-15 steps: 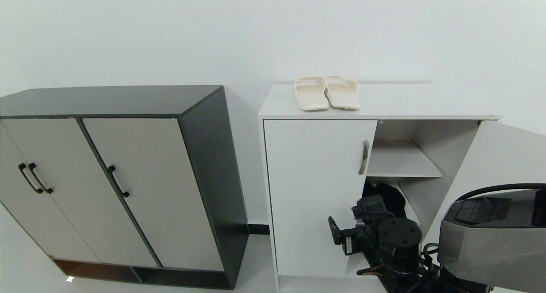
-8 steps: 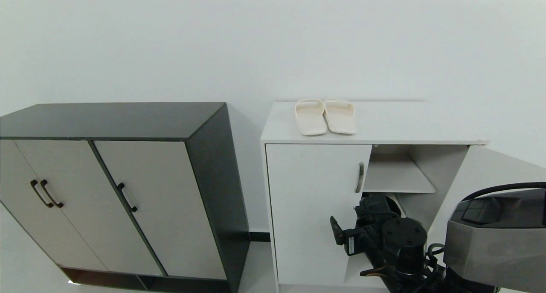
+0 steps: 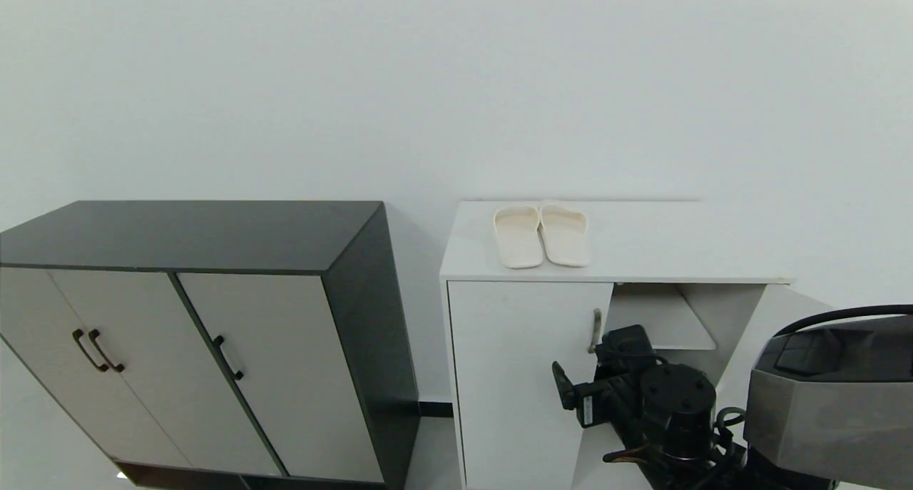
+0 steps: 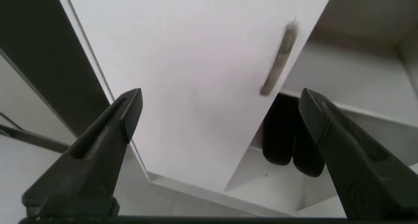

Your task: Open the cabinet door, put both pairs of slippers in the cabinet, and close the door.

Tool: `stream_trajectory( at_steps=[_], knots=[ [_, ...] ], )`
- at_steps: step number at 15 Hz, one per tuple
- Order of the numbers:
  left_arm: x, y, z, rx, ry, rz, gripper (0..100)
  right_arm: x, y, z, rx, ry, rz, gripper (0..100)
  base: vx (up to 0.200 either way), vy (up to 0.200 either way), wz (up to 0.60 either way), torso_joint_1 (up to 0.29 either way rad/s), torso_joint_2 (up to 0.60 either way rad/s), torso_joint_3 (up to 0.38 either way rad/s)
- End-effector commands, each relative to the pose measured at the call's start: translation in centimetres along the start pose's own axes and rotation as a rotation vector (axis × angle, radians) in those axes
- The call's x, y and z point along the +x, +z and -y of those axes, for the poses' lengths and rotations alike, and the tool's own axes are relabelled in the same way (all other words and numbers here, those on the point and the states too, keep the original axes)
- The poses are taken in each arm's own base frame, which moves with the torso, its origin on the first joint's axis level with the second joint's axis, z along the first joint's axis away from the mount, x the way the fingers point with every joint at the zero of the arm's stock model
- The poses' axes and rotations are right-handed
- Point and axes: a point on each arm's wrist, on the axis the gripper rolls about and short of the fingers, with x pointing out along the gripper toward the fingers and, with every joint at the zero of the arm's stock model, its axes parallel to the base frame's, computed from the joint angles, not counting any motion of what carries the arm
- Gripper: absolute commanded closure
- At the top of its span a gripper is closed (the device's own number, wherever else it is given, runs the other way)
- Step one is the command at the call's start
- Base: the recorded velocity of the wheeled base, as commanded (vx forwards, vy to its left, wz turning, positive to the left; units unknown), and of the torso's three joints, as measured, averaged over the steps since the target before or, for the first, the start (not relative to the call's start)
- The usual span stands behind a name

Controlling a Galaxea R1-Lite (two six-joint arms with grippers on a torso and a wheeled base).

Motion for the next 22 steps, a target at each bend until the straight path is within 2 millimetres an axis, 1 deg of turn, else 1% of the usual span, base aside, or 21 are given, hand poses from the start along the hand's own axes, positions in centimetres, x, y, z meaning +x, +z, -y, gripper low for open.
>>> stream_trajectory(
  at_steps=[1,7,11,13,15,17,18,19,20,22],
  knots=[
    [0.0,0.0,0.0,0.000,0.000,0.000,100,-0.1,-0.2,-0.3,-0.005,0.008,-0.004,0,0.000,0.000,0.00,0.261,-0.58,-0.330],
    [0.0,0.0,0.0,0.000,0.000,0.000,100,-0.1,-0.2,0.0,-0.004,-0.001,-0.007,0,0.000,0.000,0.00,0.241,-0.53,-0.295],
    [0.0,0.0,0.0,0.000,0.000,0.000,100,0.1,0.0,-0.1,-0.016,0.015,0.002,0,0.000,0.000,0.00,0.029,-0.06,-0.034],
    [0.0,0.0,0.0,0.000,0.000,0.000,100,0.8,1.9,-0.5,-0.012,0.038,0.077,0,0.000,0.000,0.00,0.000,0.00,0.000],
    [0.0,0.0,0.0,0.005,0.000,0.000,100,1.1,4.3,-0.7,-0.030,0.034,0.028,0,0.000,0.000,0.00,0.000,0.00,0.000],
    [0.0,0.0,0.0,0.005,0.000,0.000,100,1.0,7.8,-1.3,0.020,0.042,-0.018,0,0.000,0.000,0.00,0.000,0.00,0.000],
    [0.0,0.0,0.0,0.005,0.000,0.000,100,0.9,8.8,-1.5,0.049,0.036,-0.060,0,0.000,0.000,0.00,0.000,0.00,0.000],
    [0.0,0.0,0.0,0.005,0.000,0.000,100,1.0,9.6,-1.6,0.082,-0.001,-0.096,0,0.000,0.000,0.00,0.000,0.00,0.000],
    [0.0,0.0,0.0,0.005,0.000,0.000,100,1.2,9.9,-1.7,0.103,-0.058,-0.114,0,0.000,0.000,0.00,0.000,0.00,0.000],
    [0.0,0.0,0.0,0.005,0.000,0.000,100,1.5,9.8,-1.8,0.108,-0.082,-0.119,0,0.000,0.000,0.00,0.000,0.00,0.000]
  ],
)
